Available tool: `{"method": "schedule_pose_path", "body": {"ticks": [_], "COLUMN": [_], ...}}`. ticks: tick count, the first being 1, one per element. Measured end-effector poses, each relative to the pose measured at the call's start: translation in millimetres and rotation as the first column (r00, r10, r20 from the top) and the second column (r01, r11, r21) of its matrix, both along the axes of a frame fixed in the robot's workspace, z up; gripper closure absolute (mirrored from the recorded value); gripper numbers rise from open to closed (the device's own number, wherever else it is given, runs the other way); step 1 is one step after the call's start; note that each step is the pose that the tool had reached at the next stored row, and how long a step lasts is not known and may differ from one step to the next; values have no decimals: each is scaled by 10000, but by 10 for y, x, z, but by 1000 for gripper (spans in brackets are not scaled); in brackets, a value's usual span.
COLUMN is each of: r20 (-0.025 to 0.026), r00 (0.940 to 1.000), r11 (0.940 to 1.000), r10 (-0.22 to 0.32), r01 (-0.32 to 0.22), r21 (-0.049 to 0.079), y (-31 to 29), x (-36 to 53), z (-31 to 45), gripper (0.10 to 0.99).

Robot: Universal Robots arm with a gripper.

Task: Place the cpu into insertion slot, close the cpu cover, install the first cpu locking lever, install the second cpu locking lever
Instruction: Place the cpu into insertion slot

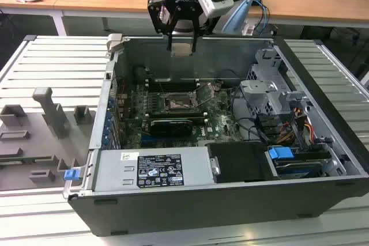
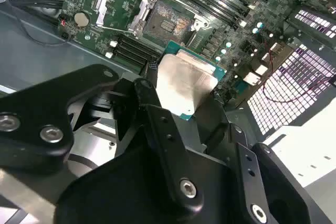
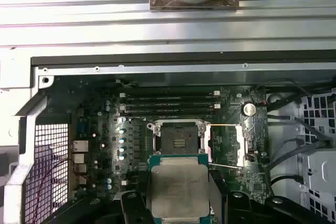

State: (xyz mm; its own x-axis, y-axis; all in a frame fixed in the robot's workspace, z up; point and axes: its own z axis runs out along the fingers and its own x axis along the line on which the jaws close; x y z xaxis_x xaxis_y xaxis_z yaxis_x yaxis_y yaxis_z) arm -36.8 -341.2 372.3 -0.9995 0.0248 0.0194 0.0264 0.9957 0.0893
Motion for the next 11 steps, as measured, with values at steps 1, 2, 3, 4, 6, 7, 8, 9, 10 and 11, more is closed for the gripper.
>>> {"method": "schedule_pose_path", "body": {"ticks": [1,2,3,4,6,7,8,9,10,11], "r20": [0,0,1,0,0,0,0,0,0,0], "r00": [10000,10000,9999,9999,9997,9993,9989,9982,9968,9940], "r11": [10000,10000,9999,9999,9997,9993,9989,9982,9968,9940], "r10": [0,-75,-107,-163,-264,-372,-469,-594,-799,-1097], "r01": [0,75,107,163,264,372,469,594,799,1097], "r21": [-1,-11,-13,-14,-15,-15,-15,-15,-14,-14], "y": [-10,-11,-11,-11,-10,-10,-11,-11,-11,-10], "x": [0,1,2,3,3,3,4,4,4,4], "z": [-3,-10,-11,-11,-11,-12,-13,-14,-15,-17], "gripper": [557,557,557,557,557,557,557,557,557,557]}}
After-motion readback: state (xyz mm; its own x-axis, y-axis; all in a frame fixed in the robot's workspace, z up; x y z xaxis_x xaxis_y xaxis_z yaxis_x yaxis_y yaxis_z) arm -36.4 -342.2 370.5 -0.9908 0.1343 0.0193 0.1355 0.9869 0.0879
